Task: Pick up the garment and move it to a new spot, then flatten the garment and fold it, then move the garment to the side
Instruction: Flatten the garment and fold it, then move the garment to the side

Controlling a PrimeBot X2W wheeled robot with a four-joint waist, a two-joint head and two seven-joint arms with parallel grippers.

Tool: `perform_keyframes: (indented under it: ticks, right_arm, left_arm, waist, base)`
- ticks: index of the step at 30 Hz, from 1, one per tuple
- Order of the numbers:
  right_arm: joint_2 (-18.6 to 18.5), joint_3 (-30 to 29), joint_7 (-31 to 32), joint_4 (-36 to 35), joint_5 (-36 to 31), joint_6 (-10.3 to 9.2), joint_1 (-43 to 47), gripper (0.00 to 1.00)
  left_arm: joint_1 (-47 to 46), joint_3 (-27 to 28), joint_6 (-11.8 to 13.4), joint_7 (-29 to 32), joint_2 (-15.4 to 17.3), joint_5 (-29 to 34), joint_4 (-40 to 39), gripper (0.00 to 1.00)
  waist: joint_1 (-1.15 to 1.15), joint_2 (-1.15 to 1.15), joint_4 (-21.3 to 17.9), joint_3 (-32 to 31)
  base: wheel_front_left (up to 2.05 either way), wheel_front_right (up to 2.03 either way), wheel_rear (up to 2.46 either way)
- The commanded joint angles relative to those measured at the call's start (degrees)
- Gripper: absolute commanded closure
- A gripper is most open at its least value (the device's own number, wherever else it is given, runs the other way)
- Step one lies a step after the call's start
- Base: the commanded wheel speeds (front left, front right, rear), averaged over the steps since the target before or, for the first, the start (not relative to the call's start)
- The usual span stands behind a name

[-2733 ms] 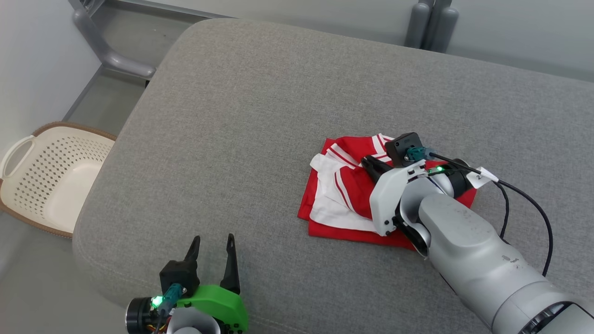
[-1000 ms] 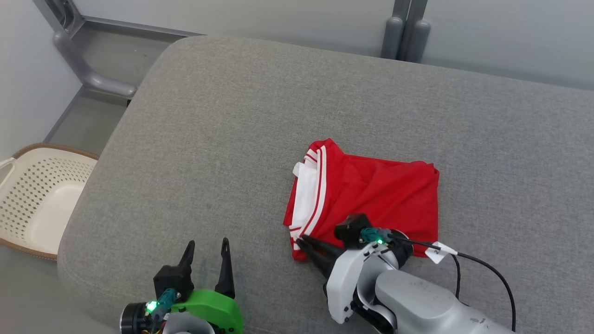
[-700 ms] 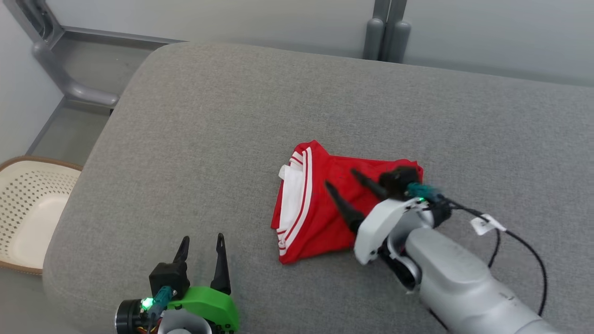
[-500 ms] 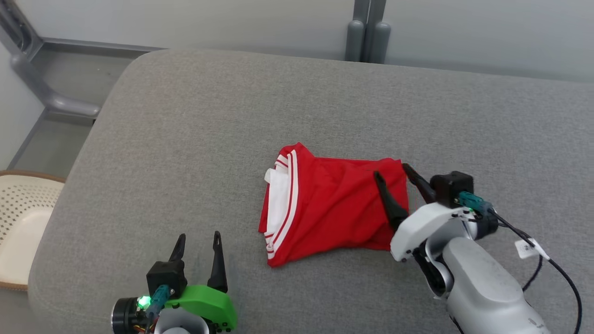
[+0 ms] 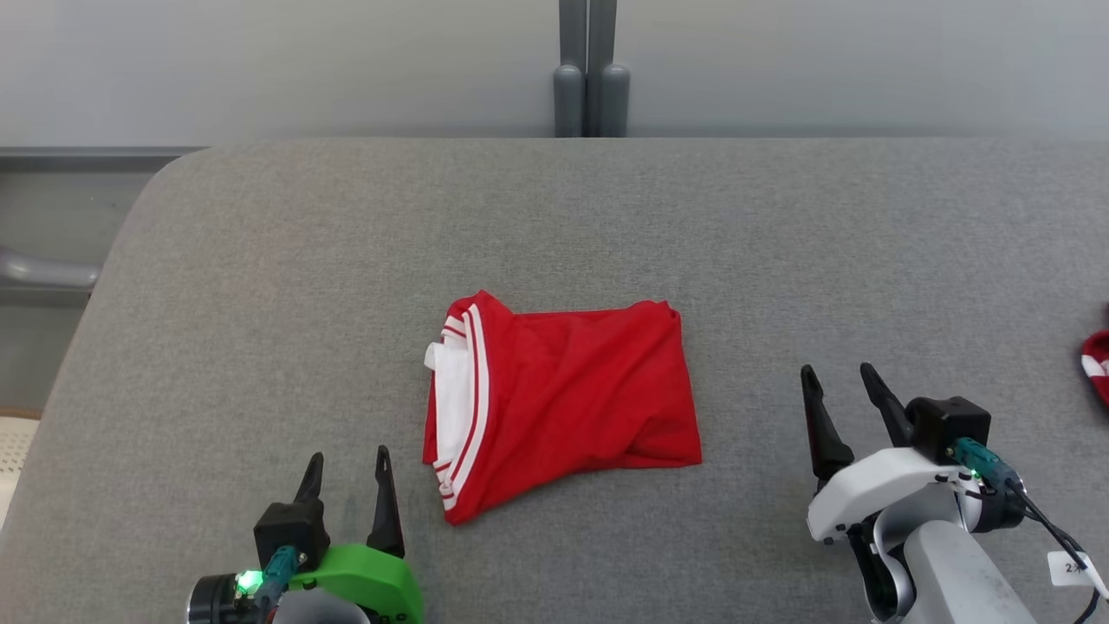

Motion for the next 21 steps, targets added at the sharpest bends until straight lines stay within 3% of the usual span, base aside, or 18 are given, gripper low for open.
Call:
perform_keyframes:
  ticks: [1,12,21]
  right_arm:
    - [-0.07,-0.46,-0.12,-0.81,0.40,-0.01,1.33,0.00]
    - [-0.04,-0.80,-0.12,-3.29,2.58,-0.01,6.60,0.00]
    - [-0.07,4.05,-0.13,-0.78,5.44,-0.02,4.67,0.00]
  left_arm:
    - [0.75,0.67,0.19,-0.15,0.23,-0.03,-0.13,0.00]
    - [3.35,2.85,-0.32,-0.15,0.23,1.05,-0.76,0.00]
    - [2.55,1.57,-0.78,-0.15,0.23,0.67,-1.05,0.00]
  waist:
    - [0.00,0.00,-1.98,-1.24]
    - [0.00,0.00,-4.96,-2.81]
    - [0.00,0.00,-3.29,-1.25]
  base:
    - [0.00,0.00,0.00]
    - [0.00,0.00,0.00]
    - [0.00,0.00,0.00]
